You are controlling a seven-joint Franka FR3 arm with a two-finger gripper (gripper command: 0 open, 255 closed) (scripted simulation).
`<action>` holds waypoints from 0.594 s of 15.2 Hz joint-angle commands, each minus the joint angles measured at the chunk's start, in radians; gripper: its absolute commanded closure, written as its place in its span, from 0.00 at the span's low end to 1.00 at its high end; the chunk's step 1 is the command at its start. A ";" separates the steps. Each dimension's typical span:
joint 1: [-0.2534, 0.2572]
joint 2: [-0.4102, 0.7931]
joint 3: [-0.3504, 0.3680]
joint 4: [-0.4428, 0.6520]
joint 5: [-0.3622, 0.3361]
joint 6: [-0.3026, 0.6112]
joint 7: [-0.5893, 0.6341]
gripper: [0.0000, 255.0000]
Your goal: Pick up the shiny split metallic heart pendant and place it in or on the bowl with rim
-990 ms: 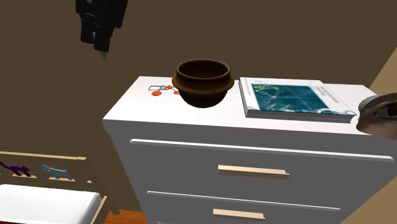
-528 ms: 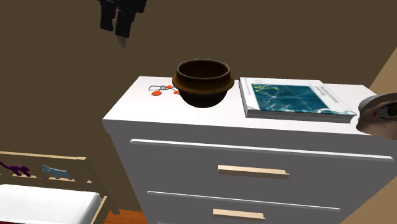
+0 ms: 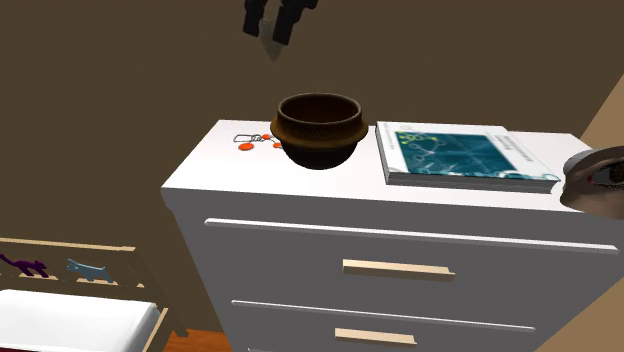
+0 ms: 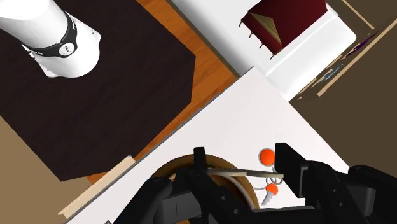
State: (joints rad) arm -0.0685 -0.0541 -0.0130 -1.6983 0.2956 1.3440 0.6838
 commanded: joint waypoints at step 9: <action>-0.055 0.129 -0.056 0.113 -0.031 -0.016 -0.115 1.00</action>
State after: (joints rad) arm -0.1229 0.0752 -0.0684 -1.5732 0.2664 1.3172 0.5740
